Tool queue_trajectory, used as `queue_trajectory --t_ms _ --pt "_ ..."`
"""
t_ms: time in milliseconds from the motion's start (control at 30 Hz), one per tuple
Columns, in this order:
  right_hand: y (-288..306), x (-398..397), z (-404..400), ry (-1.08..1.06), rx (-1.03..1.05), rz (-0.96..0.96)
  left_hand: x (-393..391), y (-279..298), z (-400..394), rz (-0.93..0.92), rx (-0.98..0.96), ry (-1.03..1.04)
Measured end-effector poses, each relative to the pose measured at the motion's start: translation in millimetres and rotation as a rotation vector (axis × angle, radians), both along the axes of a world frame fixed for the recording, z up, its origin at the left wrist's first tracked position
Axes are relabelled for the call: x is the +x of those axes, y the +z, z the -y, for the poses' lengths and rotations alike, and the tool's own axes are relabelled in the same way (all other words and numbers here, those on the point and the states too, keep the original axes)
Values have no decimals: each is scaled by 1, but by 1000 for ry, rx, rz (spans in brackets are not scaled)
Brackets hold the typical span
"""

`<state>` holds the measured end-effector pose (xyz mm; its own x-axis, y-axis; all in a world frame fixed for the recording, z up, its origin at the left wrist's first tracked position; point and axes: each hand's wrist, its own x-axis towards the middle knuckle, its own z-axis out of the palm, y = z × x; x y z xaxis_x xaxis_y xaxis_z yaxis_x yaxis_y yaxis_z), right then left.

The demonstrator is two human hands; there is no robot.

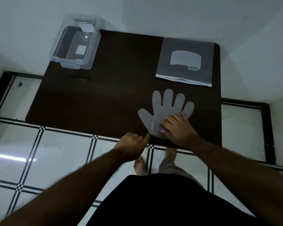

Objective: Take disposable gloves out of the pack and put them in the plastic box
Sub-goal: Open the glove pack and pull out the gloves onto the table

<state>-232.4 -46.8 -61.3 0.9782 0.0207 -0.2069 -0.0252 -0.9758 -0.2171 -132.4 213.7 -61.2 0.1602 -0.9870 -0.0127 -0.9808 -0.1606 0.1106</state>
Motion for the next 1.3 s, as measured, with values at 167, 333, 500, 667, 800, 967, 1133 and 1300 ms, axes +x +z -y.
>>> queue_trajectory --t_ms 167,333,500,667,800,967,1133,1300 --pt "2 0 -41 -63 91 108 -6 0 -20 -93 -52 127" --pt "-4 13 -71 -155 86 -1 -9 1 -30 -153 -71 304" --pt "-8 21 -83 -292 62 -20 -4 10 -27 -205 -32 431" --pt "-5 28 -86 -372 56 -43 0 21 -12 -320 20 579" --pt "-1 29 -85 -383 63 -42 1 23 1 -461 32 707" --pt "1 25 -79 -404 149 -25 4 20 20 -788 -13 887" --pt "-3 20 -74 -468 331 -32 7 8 35 -1125 -58 1117" --pt "-3 17 -65 -557 508 -49 5 10 48 -1356 -125 1212"
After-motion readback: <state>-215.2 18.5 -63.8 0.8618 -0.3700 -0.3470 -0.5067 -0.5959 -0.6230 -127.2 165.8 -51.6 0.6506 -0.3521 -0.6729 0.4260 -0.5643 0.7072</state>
